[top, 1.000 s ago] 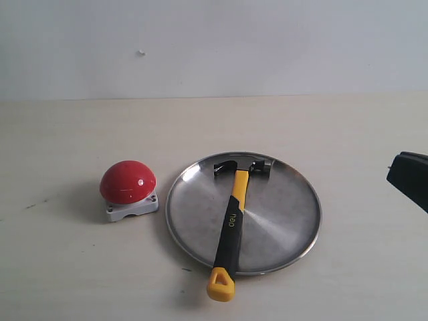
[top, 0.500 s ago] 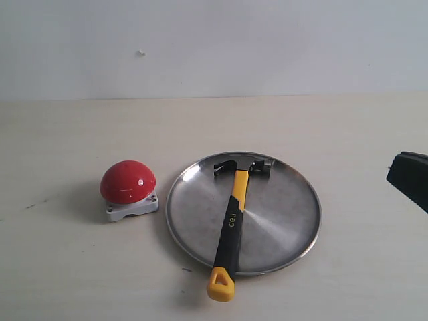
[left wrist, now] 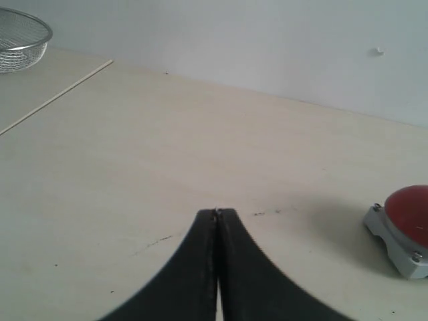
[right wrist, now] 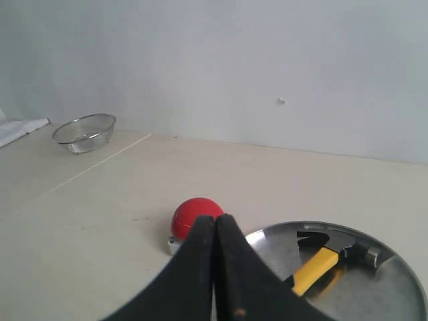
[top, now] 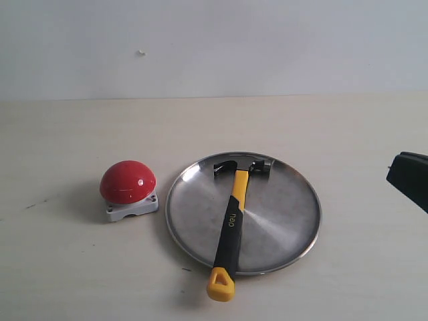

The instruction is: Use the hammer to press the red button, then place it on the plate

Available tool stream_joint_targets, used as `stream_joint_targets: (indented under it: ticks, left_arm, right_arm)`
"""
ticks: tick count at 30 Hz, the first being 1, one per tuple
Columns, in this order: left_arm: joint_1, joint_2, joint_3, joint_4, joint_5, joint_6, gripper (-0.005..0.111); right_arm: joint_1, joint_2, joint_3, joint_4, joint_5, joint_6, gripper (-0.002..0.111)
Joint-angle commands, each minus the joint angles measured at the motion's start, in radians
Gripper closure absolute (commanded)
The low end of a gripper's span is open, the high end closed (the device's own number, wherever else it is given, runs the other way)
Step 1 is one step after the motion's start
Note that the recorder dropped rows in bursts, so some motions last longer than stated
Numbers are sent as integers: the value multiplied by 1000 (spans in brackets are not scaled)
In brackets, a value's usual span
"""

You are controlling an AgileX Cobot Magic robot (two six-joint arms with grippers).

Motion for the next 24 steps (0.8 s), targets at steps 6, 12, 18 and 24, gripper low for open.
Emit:
stream_joint_targets:
  ticks: [6, 12, 18, 24]
  left_arm:
    - [2, -6, 0, 5, 42, 6, 107]
    - [2, -6, 0, 5, 42, 6, 107]
    - [2, -6, 0, 5, 42, 6, 107]
    - [2, -6, 0, 5, 42, 6, 107]
  right_arm:
    - [2, 1, 4, -3, -4, -6, 108]
    - [2, 1, 4, -3, -4, -6, 108]
    - [2, 1, 4, -3, -4, -6, 108]
    - [0, -5, 4, -3, -4, -6, 108]
